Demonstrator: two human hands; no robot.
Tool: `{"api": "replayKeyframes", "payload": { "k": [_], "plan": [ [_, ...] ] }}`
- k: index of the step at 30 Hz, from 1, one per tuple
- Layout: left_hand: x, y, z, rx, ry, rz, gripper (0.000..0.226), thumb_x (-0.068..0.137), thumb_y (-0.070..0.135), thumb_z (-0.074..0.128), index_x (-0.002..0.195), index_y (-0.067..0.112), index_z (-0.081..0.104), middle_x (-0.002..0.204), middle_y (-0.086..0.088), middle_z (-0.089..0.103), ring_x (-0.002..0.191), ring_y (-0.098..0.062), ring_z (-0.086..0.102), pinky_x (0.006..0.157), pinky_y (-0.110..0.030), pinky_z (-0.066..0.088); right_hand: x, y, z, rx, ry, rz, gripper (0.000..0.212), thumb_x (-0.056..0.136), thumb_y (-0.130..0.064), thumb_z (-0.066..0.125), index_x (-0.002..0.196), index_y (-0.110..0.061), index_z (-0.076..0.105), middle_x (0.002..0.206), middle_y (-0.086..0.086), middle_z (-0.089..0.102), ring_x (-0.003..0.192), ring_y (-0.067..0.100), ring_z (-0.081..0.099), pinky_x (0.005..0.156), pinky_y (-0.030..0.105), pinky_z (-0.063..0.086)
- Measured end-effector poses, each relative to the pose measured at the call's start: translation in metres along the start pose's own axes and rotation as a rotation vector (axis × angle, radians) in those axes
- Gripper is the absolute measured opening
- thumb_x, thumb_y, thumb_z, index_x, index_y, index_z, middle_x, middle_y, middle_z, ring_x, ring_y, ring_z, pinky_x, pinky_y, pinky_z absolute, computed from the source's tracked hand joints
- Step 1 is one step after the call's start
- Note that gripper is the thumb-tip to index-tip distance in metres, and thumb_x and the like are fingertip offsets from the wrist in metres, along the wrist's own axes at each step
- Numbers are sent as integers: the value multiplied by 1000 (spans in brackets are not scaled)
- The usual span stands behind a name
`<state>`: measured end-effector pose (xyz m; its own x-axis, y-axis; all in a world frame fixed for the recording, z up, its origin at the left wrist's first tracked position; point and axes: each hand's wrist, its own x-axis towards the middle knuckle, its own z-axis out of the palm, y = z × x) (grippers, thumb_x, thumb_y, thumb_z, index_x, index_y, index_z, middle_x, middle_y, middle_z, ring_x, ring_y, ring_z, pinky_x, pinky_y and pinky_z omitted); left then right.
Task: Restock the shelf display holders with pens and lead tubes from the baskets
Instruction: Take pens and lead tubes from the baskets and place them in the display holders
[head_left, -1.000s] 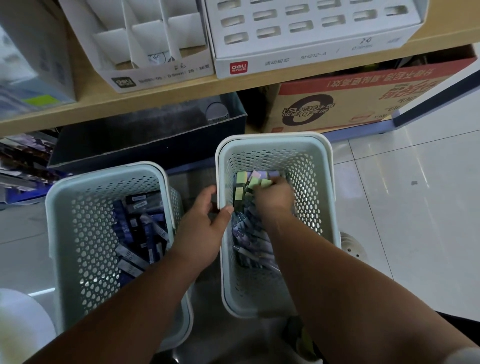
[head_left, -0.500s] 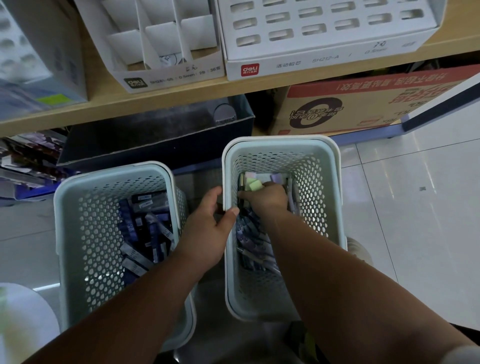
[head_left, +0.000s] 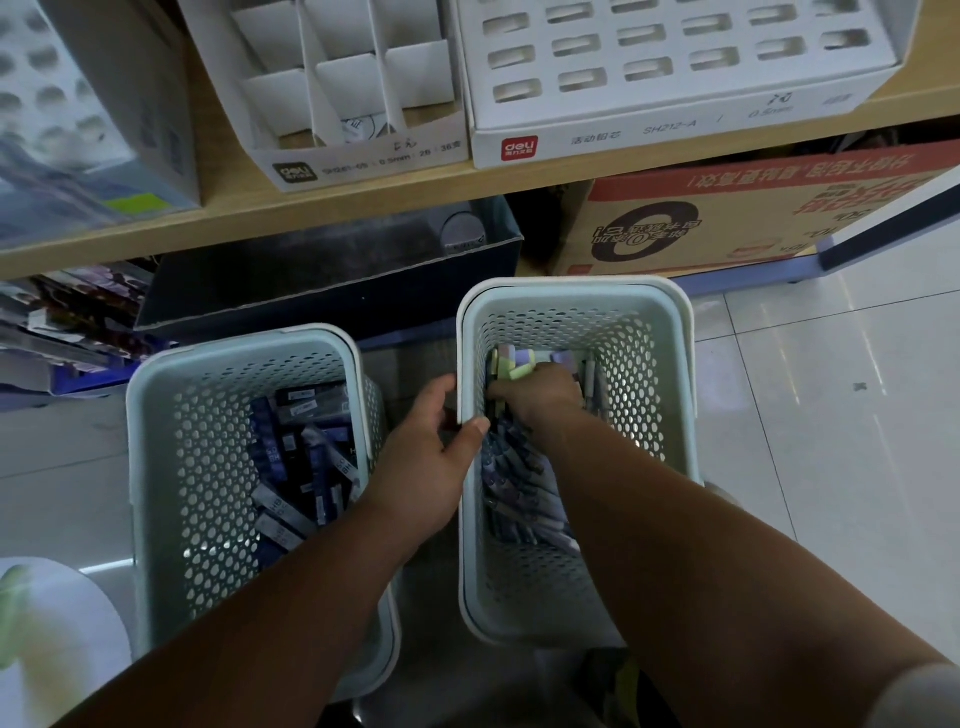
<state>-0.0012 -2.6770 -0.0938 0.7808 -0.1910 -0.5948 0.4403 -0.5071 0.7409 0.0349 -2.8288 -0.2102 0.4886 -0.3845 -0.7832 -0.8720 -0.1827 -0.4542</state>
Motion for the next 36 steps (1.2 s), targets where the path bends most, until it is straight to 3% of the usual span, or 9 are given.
{"api": "replayKeyframes", "payload": {
  "k": [2, 4, 7, 12, 18, 24, 28, 33, 36],
  "plan": [
    [-1, 1, 0, 0, -7, 1, 48, 101, 32, 58, 146, 34, 42, 115, 14, 66, 103, -4, 64, 98, -45, 53, -1, 2, -1, 14, -2, -15, 27, 62, -33, 84, 71, -16, 66, 66, -2, 67, 58, 12, 63, 47, 21, 46],
    [0, 0, 0, -1, -11, -6, 48, 101, 33, 57, 146, 35, 41, 117, 12, 66, 104, -7, 64, 99, -46, 53, 0, 4, -2, 84, -36, -23, 29, 59, -29, 86, 76, -10, 71, 74, 9, 73, 70, 24, 71, 63, 37, 62],
    [0, 0, 1, -13, -4, -17, 47, 101, 32, 57, 146, 35, 41, 119, 8, 67, 105, -13, 66, 98, -49, 52, -1, 5, -8, 114, -135, -2, 38, 60, -27, 86, 88, -4, 73, 86, 17, 75, 82, 32, 74, 78, 51, 62],
    [0, 1, 1, -38, -6, -28, 43, 101, 32, 58, 142, 39, 44, 115, 12, 68, 103, -11, 66, 98, -48, 53, -3, 3, -13, 108, -252, -23, 28, 70, -25, 84, 89, -13, 67, 89, 8, 74, 76, 19, 68, 59, 24, 54],
    [0, 0, 2, -55, -9, -40, 43, 101, 32, 58, 141, 37, 44, 118, 8, 68, 104, -15, 67, 97, -51, 53, -8, 8, -23, 131, -285, -136, 36, 71, -18, 88, 101, -18, 68, 87, -7, 72, 82, 14, 69, 58, 16, 47],
    [2, -1, 2, -48, -2, -30, 41, 101, 30, 59, 139, 37, 46, 115, 6, 70, 102, -18, 68, 95, -52, 54, -9, 14, -23, 197, -306, -225, 45, 68, -10, 92, 110, -10, 74, 100, 3, 78, 97, 21, 74, 96, 39, 57],
    [2, -1, 2, -52, -3, -27, 42, 101, 29, 59, 139, 37, 46, 116, 6, 70, 103, -17, 68, 96, -51, 54, -14, 12, -26, 262, -287, -302, 38, 67, -3, 90, 102, -10, 76, 96, 5, 79, 94, 22, 75, 92, 39, 59],
    [1, -1, 2, -62, -7, -32, 40, 101, 30, 59, 138, 39, 47, 113, 3, 70, 101, -20, 69, 94, -52, 54, -25, 2, -31, 345, -275, -391, 38, 69, 5, 87, 102, -6, 73, 85, 0, 78, 77, 10, 73, 69, 20, 57],
    [2, 0, 1, -68, -7, -38, 41, 101, 29, 59, 139, 38, 46, 113, 0, 70, 101, -22, 68, 95, -53, 54, -32, -3, -34, 389, -278, -416, 40, 70, 6, 86, 106, -4, 71, 91, 8, 78, 81, 15, 73, 77, 28, 60]
  ]
}}
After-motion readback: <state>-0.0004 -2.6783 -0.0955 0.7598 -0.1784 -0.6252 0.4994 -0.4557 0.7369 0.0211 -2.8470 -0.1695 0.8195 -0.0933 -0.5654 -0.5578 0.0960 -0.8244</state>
